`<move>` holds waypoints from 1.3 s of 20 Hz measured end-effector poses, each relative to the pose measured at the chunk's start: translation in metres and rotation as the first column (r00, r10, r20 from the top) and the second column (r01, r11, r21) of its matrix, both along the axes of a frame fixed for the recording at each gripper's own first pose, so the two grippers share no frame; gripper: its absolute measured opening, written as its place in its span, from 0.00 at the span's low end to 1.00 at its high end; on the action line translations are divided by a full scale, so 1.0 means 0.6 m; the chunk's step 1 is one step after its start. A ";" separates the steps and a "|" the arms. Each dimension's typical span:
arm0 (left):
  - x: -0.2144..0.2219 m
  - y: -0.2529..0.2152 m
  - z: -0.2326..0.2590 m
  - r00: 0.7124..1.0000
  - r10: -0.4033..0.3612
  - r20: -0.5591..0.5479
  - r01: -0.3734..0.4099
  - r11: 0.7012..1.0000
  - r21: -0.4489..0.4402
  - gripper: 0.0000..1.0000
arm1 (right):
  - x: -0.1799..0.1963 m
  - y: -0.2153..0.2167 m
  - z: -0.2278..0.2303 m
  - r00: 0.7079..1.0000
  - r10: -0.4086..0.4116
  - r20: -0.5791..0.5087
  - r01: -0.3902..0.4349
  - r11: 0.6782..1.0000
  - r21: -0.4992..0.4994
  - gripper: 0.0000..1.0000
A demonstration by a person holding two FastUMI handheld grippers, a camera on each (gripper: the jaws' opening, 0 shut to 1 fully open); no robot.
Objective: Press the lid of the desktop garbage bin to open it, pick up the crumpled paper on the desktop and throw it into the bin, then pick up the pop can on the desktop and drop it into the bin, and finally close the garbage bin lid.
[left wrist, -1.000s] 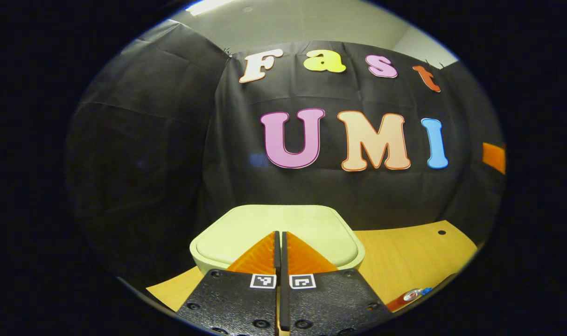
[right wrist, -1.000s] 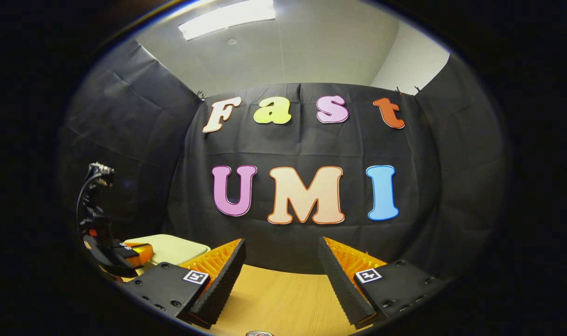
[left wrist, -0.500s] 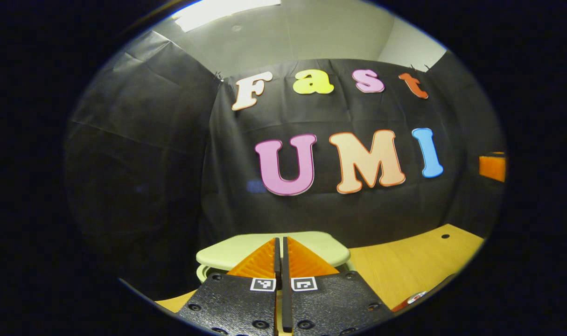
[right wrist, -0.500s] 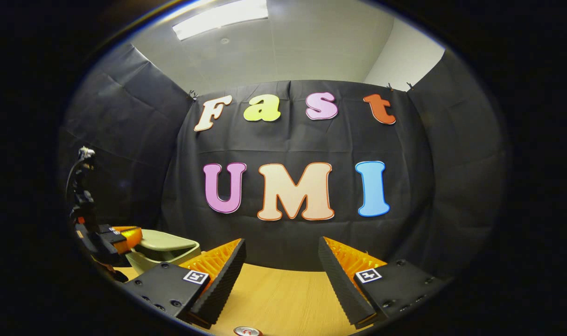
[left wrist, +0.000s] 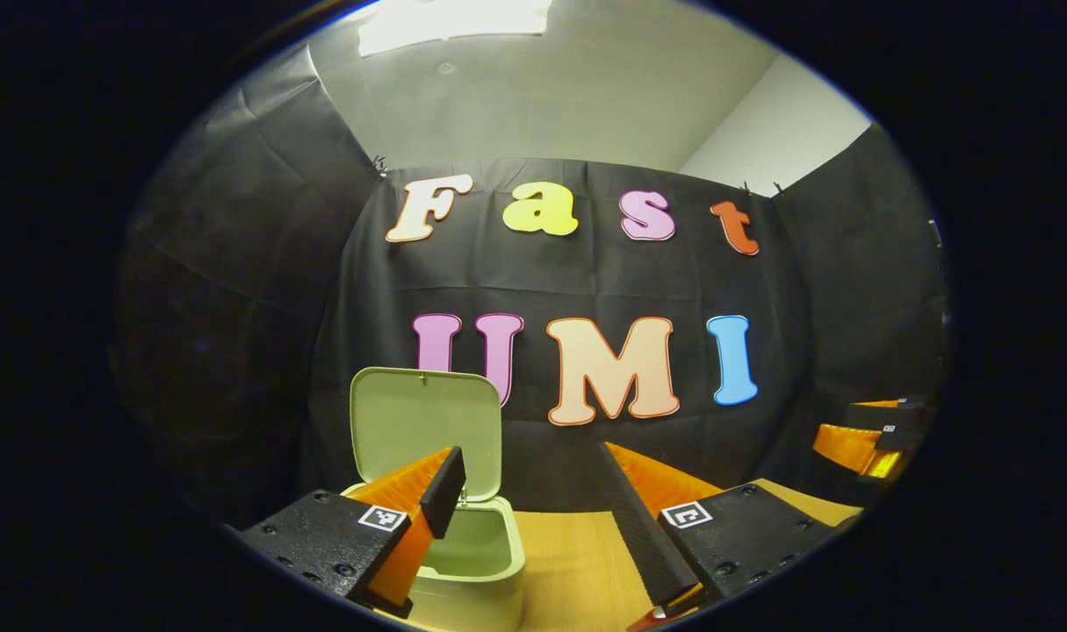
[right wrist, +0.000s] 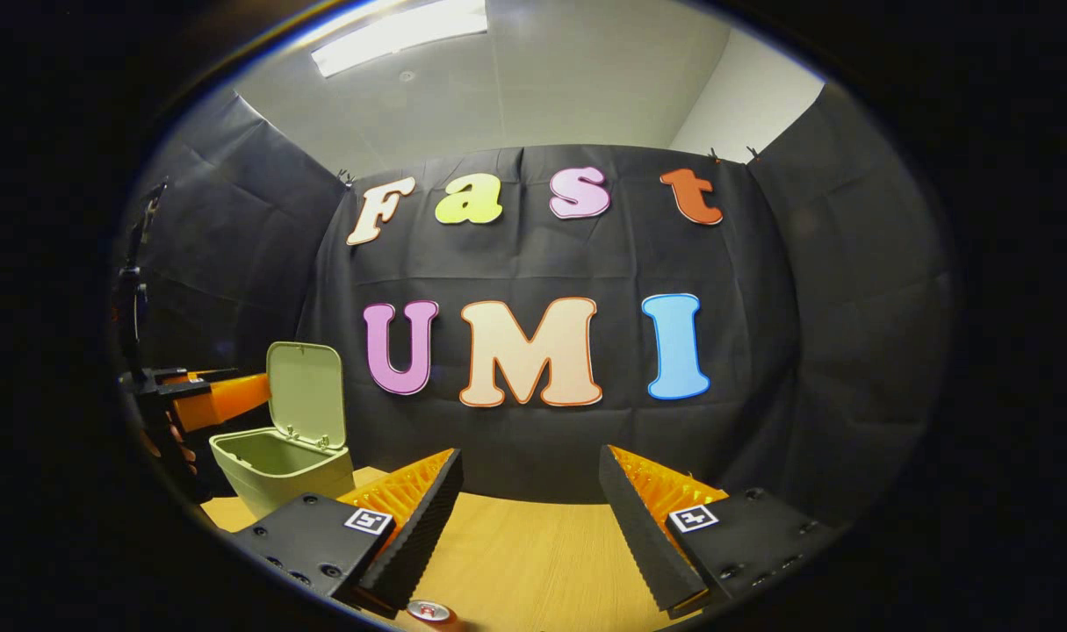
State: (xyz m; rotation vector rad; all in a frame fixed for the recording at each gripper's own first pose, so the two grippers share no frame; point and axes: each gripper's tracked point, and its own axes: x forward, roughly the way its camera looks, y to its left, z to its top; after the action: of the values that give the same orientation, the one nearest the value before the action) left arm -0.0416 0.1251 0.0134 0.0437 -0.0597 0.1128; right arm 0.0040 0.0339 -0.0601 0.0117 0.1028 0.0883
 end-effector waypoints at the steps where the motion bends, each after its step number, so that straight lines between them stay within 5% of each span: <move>1: -0.004 -0.012 0.002 1.000 -0.002 0.005 0.002 1.000 0.011 0.89 | -0.001 -0.006 -0.005 1.000 0.002 -0.005 -0.002 1.000 -0.003 0.98; 15: -0.042 -0.103 -0.020 0.999 -0.002 -0.039 0.002 1.000 -0.002 0.93 | -0.045 -0.038 -0.232 0.964 0.062 -0.259 -0.077 0.996 -0.050 0.98; 26: -0.058 -0.087 -0.029 0.996 0.053 -0.067 -0.052 0.998 0.022 0.93 | -0.115 -0.059 -0.459 0.851 0.077 -0.519 -0.158 0.981 -0.115 0.98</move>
State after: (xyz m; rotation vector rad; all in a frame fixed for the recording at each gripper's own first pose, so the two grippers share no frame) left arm -0.0767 0.0729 -0.0039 0.0690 0.0081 0.1630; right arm -0.0649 -0.0014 -0.3353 -0.1276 0.6491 0.1997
